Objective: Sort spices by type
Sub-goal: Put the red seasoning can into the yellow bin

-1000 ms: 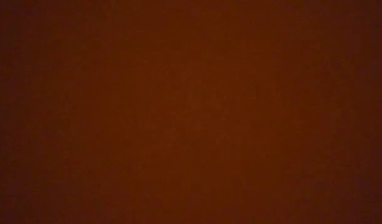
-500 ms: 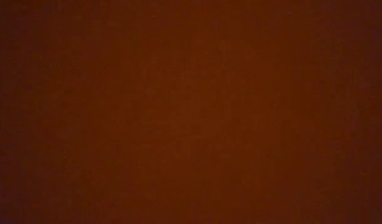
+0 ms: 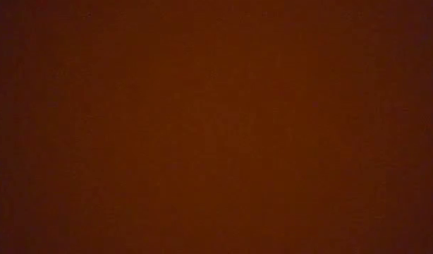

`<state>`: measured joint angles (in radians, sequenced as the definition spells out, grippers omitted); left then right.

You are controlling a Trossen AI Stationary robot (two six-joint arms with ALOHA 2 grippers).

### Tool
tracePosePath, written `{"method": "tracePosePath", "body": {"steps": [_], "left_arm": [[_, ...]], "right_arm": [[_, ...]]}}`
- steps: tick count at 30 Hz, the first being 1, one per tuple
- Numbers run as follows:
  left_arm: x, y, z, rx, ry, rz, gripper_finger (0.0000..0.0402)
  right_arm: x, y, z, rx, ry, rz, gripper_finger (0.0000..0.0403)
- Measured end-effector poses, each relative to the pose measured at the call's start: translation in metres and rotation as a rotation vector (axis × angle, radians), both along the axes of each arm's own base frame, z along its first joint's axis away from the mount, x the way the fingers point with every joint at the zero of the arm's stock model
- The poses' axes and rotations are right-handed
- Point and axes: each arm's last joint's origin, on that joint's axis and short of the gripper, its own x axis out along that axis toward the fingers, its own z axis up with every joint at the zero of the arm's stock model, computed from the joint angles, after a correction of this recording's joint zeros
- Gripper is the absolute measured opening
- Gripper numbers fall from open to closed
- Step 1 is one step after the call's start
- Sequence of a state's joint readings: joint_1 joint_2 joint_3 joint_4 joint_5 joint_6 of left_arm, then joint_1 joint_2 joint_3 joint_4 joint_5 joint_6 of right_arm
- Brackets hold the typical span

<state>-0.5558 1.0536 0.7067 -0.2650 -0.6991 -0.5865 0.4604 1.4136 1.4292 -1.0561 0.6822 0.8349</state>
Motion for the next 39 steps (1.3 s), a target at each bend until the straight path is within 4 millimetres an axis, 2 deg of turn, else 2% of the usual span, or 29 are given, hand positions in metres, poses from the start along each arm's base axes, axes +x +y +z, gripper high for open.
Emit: {"method": "tracePosePath", "body": {"steps": [8,14,20,28,33,39], "left_arm": [[0.007,-0.004,-0.009,0.037,0.026,0.022,0.0220],[0.007,-0.004,-0.010,0.060,0.033,0.014,0.0220],[0.007,-0.003,-0.009,0.104,0.036,0.014,0.0220],[0.007,-0.003,-0.009,0.158,0.051,-0.012,0.0220],[0.007,-0.003,-0.009,0.191,0.056,-0.016,0.0220],[0.006,-0.002,-0.011,0.215,0.076,-0.008,0.0220]], "right_arm": [[-0.015,-0.049,-0.009,0.162,0.308,-0.269,0.0219],[-0.017,-0.085,-0.011,0.277,0.444,-0.368,0.0219],[-0.016,-0.125,-0.014,0.380,0.478,-0.444,0.0230],[-0.024,-0.167,-0.029,0.496,0.513,-0.567,0.0278],[-0.022,-0.183,-0.044,0.550,0.458,-0.597,0.0300],[-0.019,-0.188,-0.063,0.598,0.419,-0.589,0.0319]]}}
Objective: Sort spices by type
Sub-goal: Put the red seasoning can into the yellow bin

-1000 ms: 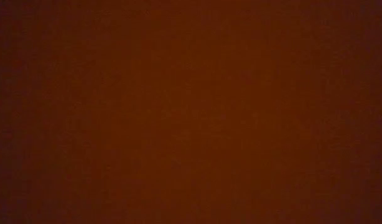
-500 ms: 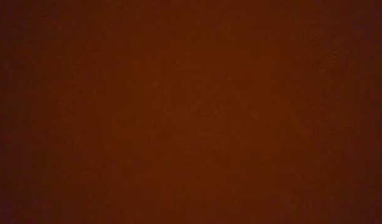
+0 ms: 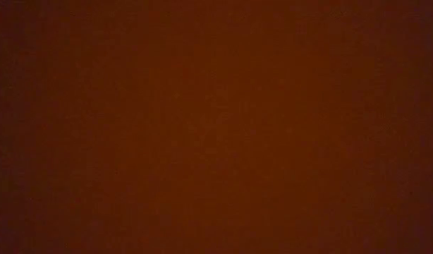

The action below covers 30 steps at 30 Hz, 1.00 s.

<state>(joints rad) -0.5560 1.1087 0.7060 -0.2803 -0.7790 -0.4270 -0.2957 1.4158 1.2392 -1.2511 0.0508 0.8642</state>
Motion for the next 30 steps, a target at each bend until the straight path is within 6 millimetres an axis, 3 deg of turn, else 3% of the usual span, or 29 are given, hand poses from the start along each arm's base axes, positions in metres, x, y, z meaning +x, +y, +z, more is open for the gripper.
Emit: {"method": "tracePosePath", "body": {"steps": [10,18,23,30], "left_arm": [[0.000,0.001,-0.001,0.017,0.003,0.016,0.0220],[-0.001,0.001,-0.001,0.021,0.004,0.019,0.0220],[-0.001,0.001,-0.001,0.021,0.005,0.019,0.0220],[0.000,0.001,-0.002,0.019,0.004,0.021,0.0220]], "right_arm": [[-0.004,0.002,-0.033,0.037,0.007,-0.014,0.0340],[-0.005,0.003,-0.060,0.058,-0.027,-0.021,0.0331],[-0.006,0.003,-0.066,0.050,-0.026,-0.021,0.0304],[-0.004,0.003,-0.067,0.041,-0.047,-0.020,0.0228]]}}
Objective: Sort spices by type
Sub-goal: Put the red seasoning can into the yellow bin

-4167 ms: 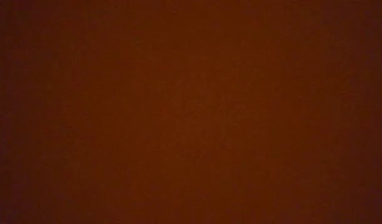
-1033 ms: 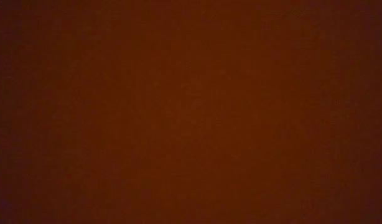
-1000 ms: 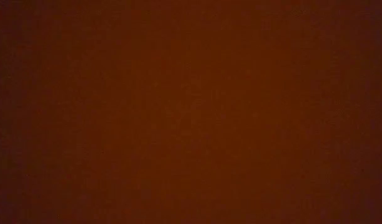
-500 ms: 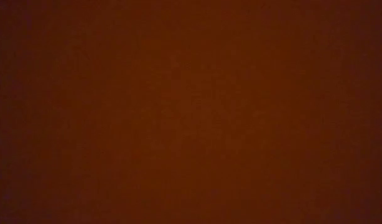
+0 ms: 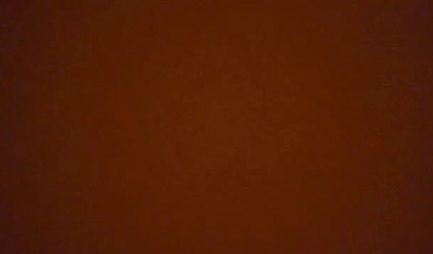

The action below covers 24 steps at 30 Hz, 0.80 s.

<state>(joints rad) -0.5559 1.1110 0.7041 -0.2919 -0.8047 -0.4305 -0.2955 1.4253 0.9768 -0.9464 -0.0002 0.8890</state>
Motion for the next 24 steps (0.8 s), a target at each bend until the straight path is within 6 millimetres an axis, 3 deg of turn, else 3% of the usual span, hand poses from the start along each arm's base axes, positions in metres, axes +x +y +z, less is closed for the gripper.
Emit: {"method": "tracePosePath", "body": {"steps": [2,14,17,24], "left_arm": [[0.000,0.000,0.000,-0.001,0.000,0.000,0.0220],[0.000,0.000,0.000,0.000,0.000,0.001,0.0220],[0.000,0.000,0.000,-0.007,-0.003,0.005,0.0220],[0.000,0.000,0.001,-0.028,-0.016,0.013,0.0220]], "right_arm": [[0.000,0.000,0.000,-0.002,-0.005,0.000,0.0215],[0.000,0.000,0.003,-0.008,-0.008,0.046,0.0220],[-0.001,0.001,0.018,0.010,-0.004,0.099,0.0214],[-0.002,0.022,0.078,-0.017,-0.068,0.284,0.0214]]}}
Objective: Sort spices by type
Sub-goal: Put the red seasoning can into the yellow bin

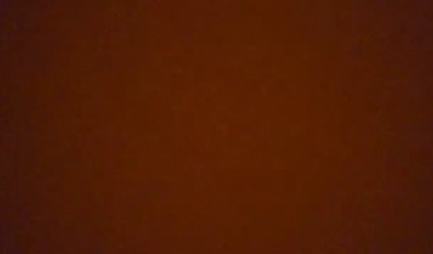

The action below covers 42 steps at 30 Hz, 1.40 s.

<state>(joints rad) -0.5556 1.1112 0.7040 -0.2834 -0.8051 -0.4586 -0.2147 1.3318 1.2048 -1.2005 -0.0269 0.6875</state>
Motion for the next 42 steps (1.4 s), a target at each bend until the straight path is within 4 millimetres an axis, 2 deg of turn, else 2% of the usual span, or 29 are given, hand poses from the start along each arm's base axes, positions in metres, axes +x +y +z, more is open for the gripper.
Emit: {"method": "tracePosePath", "body": {"steps": [5,10,18,24,33,38,42], "left_arm": [[0.001,-0.001,0.001,-0.013,-0.016,0.001,0.0220],[0.002,-0.001,0.002,-0.023,-0.031,0.001,0.0220],[0.002,-0.002,0.004,-0.031,-0.044,0.001,0.0220],[0.003,-0.002,0.005,-0.056,-0.066,0.007,0.0220],[0.004,-0.005,0.008,-0.119,-0.116,0.018,0.0220],[0.005,-0.005,0.009,-0.125,-0.125,0.018,0.0220],[0.005,-0.005,0.009,-0.126,-0.124,0.014,0.0220]], "right_arm": [[0.003,0.034,0.036,-0.027,-0.132,0.174,0.0214],[0.006,0.075,0.053,-0.037,-0.195,0.356,0.0214],[0.021,0.139,0.052,-0.045,-0.184,0.635,0.0214],[0.038,0.178,0.047,-0.050,-0.170,0.750,0.0214],[0.071,0.229,0.045,-0.053,-0.192,0.891,0.0214],[0.089,0.250,0.048,-0.052,-0.236,0.931,0.0214],[0.103,0.266,0.041,-0.040,-0.235,0.965,0.0214]]}}
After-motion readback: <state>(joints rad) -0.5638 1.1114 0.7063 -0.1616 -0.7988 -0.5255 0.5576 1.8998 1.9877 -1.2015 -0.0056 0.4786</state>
